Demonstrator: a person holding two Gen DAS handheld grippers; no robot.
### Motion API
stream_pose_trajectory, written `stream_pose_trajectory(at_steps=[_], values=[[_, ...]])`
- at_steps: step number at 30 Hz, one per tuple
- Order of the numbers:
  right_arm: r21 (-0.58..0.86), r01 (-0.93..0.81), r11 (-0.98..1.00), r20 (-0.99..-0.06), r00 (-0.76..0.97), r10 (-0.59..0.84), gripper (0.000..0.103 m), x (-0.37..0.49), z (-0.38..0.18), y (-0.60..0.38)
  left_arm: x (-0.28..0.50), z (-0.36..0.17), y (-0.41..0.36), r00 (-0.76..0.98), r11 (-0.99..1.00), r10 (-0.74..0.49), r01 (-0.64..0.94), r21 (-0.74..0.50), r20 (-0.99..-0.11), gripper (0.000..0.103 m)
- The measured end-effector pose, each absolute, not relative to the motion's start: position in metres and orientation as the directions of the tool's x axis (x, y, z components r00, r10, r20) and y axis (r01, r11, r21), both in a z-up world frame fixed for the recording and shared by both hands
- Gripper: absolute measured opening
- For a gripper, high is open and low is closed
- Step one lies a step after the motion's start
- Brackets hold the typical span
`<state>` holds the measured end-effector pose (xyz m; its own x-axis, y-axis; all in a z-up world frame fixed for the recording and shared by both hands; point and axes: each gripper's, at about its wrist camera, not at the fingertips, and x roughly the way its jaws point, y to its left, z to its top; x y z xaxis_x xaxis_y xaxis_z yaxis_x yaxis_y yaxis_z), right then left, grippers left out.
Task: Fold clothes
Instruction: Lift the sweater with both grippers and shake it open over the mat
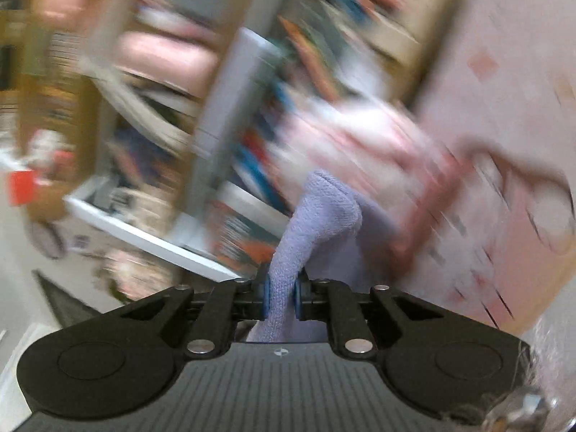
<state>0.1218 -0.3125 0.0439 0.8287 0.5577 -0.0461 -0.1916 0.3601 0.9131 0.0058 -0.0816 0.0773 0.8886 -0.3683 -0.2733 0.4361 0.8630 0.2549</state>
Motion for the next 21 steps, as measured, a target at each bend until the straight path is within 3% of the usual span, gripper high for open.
stream_pose_trajectory(at_steps=[7,10,13,16,18,21], values=[[0.645,-0.574,0.504,0.253,0.783,0.568,0.011,0.084,0.215,-0.317,-0.03,0.18,-0.06,0.77,0.772,-0.636,0.636,0.016,0.053,0.009],[0.496,-0.678,0.542,0.285,0.717,0.636,0.011,0.081,0.274,-0.297,-0.03,0.206,-0.034,0.709,0.694,-0.692,0.705,-0.145,0.138,0.009],[0.476,-0.676,0.562,0.181,0.701,0.69,0.011,0.101,0.272,-0.264,-0.015,0.19,-0.012,0.714,0.673,-0.695,0.689,-0.267,0.091,0.009],[0.498,-0.628,0.598,0.012,0.695,0.719,0.011,0.13,0.239,-0.227,0.006,0.134,0.005,0.739,0.705,-0.669,0.597,-0.382,-0.08,0.01],[0.528,-0.561,0.638,-0.142,0.682,0.717,0.011,0.153,0.187,-0.2,0.018,0.09,0.016,0.744,0.738,-0.633,0.499,-0.453,-0.212,0.009],[0.494,-0.461,0.738,-0.35,0.671,0.653,0.011,0.173,0.112,-0.161,0.021,0.045,0.031,0.76,0.811,-0.55,0.387,-0.44,-0.346,0.009]])
